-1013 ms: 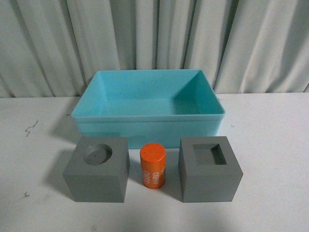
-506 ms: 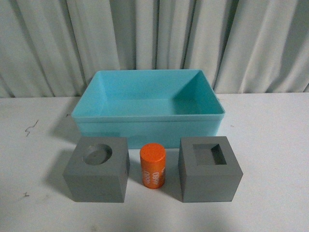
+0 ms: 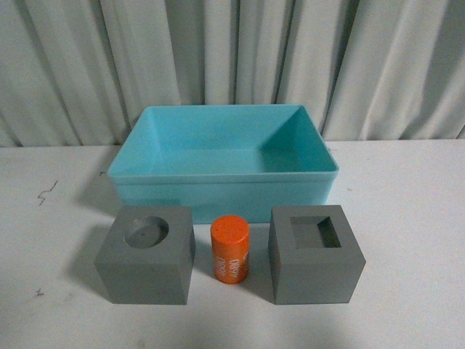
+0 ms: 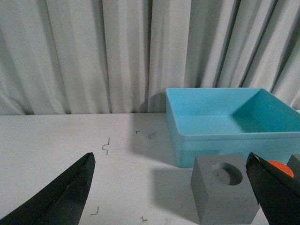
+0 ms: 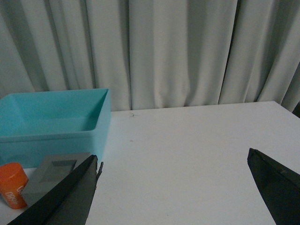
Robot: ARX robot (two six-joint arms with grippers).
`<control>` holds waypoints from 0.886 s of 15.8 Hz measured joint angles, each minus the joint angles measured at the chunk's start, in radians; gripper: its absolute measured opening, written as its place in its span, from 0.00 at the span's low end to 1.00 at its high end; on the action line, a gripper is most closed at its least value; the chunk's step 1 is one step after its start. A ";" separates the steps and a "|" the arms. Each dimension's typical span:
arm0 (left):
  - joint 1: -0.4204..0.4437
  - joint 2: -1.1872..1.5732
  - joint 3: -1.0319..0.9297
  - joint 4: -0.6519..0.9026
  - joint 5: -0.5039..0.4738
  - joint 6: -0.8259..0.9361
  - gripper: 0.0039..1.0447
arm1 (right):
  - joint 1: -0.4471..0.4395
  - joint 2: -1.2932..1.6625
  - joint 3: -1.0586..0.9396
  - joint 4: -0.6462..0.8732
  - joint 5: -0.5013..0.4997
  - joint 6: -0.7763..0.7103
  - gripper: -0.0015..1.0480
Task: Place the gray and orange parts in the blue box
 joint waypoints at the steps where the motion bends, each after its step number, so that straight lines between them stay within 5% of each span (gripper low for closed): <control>1: 0.000 0.000 0.000 0.000 0.000 0.000 0.94 | 0.000 0.000 0.000 0.000 0.000 0.000 0.94; 14: 0.000 0.000 0.000 0.000 0.000 0.000 0.94 | 0.000 0.001 0.001 -0.006 0.004 0.001 0.94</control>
